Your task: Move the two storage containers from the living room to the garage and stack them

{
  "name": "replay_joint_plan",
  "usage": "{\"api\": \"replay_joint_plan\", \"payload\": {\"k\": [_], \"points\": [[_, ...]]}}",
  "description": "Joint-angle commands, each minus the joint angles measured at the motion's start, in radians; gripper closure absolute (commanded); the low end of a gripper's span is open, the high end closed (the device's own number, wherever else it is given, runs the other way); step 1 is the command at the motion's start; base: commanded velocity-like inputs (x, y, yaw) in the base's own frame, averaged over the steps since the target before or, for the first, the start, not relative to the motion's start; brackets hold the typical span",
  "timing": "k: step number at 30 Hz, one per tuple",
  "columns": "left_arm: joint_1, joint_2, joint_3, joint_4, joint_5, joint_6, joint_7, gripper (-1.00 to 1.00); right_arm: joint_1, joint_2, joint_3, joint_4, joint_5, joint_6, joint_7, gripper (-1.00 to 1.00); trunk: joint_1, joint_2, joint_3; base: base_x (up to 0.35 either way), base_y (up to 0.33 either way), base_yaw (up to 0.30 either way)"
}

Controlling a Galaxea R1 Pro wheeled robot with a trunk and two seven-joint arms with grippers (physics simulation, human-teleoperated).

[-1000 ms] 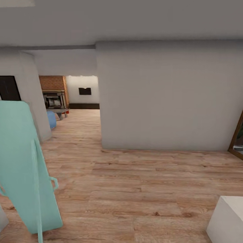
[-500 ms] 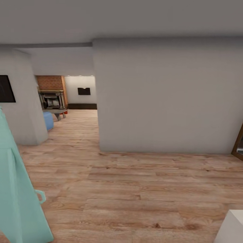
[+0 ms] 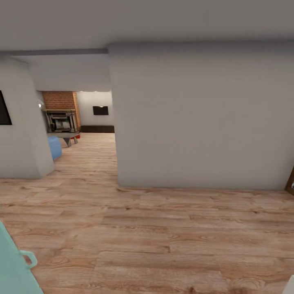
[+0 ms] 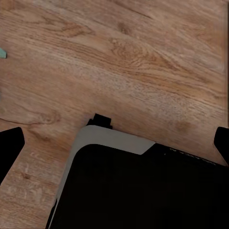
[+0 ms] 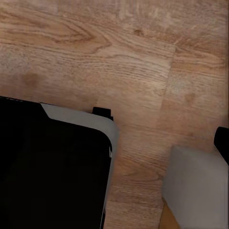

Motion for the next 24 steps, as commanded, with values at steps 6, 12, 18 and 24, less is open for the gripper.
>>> {"api": "replay_joint_plan", "payload": {"k": [6,12,18,24], "points": [[-0.001,0.0,-0.008,0.0,0.008,-0.002,0.002,-1.0,-0.001,0.0,0.008,0.003,-0.01,-0.006,0.001,-1.0,0.001,-0.001,-0.002,0.323,-0.002,0.0],[-0.001,0.0,-0.008,0.0,0.008,-0.002,0.003,-1.0,-0.001,0.001,0.005,0.003,-0.01,-0.007,0.001,-1.0,0.001,-0.001,-0.002,0.323,0.0,0.0],[-0.001,0.0,-0.008,0.0,0.008,-0.002,0.002,-1.0,-0.001,0.002,-0.001,0.003,-0.01,-0.009,0.002,-1.0,0.001,-0.001,-0.002,0.323,0.0,0.0],[-0.001,0.0,-0.008,0.0,0.008,-0.002,0.003,-1.0,-0.001,0.002,-0.002,0.003,-0.01,-0.01,0.003,-1.0,0.001,-0.001,-0.002,0.323,0.0,0.009]]}}
